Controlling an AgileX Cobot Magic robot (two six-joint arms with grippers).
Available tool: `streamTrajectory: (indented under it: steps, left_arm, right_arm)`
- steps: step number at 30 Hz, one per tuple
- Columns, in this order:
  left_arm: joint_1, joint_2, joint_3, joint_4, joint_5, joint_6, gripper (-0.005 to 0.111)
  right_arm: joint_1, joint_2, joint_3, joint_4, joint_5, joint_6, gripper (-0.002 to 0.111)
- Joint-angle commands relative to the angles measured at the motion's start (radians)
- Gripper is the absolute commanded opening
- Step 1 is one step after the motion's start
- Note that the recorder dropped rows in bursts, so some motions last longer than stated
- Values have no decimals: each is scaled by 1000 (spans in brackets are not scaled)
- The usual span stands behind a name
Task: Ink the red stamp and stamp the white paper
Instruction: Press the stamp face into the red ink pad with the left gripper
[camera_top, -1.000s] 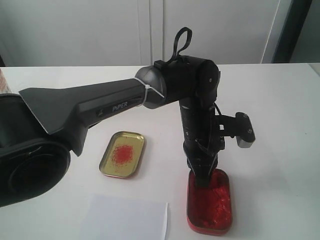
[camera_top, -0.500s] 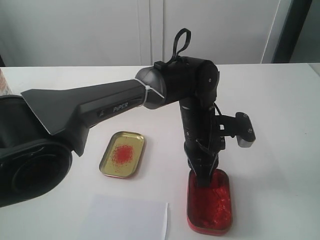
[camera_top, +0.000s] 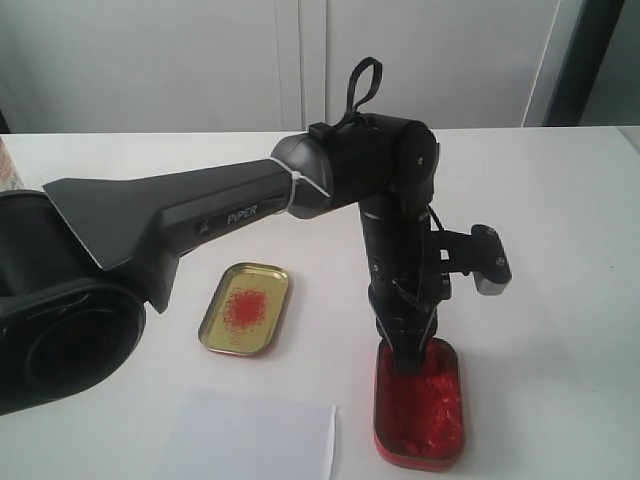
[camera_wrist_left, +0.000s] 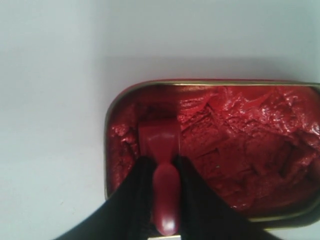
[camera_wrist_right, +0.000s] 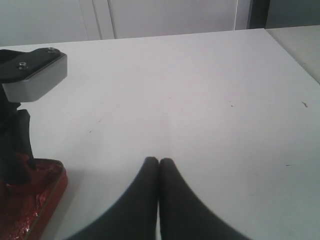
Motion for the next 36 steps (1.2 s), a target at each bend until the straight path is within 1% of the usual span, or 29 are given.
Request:
streamTrajectory:
  steps: [1, 13, 21, 36]
  left_arm:
    - [-6, 13, 26, 12, 45, 5, 0]
    - [-6, -67, 26, 18, 42, 3, 0]
    - [-6, -111, 26, 16, -16, 3, 0]
    - [-6, -115, 26, 17, -7, 3, 0]
  right_arm:
    - [-3, -4, 6, 1, -15, 4, 0]
    - [-3, -4, 6, 1, -15, 4, 0]
    - [-3, -4, 6, 1, -15, 4, 0]
    - [-3, -4, 6, 1, -15, 4, 0]
